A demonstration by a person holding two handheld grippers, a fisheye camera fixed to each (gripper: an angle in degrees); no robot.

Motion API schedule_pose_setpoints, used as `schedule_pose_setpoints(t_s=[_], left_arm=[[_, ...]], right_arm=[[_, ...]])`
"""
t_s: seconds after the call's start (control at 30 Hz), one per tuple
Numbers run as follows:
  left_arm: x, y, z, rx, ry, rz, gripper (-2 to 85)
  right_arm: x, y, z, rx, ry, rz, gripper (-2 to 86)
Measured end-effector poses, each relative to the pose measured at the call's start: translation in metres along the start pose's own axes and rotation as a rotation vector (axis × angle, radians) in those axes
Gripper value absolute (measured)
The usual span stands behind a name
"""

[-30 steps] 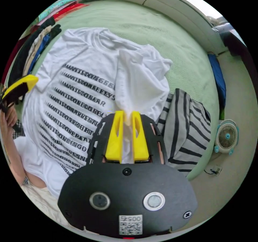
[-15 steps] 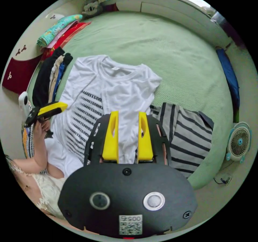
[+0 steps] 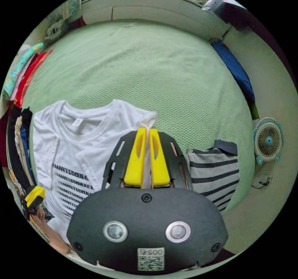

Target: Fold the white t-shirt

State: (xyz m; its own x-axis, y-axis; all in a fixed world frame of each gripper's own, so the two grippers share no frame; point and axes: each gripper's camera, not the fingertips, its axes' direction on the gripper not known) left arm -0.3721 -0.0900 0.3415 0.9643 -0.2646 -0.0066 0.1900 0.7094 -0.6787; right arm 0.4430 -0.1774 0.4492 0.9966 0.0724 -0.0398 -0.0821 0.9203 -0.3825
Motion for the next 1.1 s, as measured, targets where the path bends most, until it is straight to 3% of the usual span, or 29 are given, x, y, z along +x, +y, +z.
schedule_pose_setpoints(t_s=[0.2,0.3,0.43,0.63,0.73,0.93,1.1], left_arm=[[0.004,0.008,-0.01,0.002,-0.004,-0.001,-0.6],[0.007,0.013,-0.016,0.005,-0.002,-0.003,-0.6],[0.014,0.023,-0.025,0.01,-0.008,-0.001,-0.6],[0.029,0.042,-0.03,-0.005,-0.063,0.0,-0.6],[0.044,0.057,-0.04,0.018,-0.138,0.027,-0.6],[0.088,0.089,-0.083,0.07,-0.262,0.095,-0.5],[0.136,0.12,-0.133,0.083,-0.322,0.19,0.8]], right_arm=[[0.051,0.003,-0.017,0.01,-0.076,0.197,3.6],[0.052,0.025,-0.028,0.062,-0.071,0.151,5.0],[0.025,0.082,-0.024,-0.015,-0.235,-0.063,7.6],[0.018,0.16,0.015,-0.245,-0.067,-0.11,3.5],[0.043,0.191,-0.013,-0.121,-0.031,-0.032,4.4],[0.049,0.313,-0.079,0.082,-0.164,-0.141,11.3],[0.067,0.413,-0.072,0.113,-0.206,-0.096,12.2]])
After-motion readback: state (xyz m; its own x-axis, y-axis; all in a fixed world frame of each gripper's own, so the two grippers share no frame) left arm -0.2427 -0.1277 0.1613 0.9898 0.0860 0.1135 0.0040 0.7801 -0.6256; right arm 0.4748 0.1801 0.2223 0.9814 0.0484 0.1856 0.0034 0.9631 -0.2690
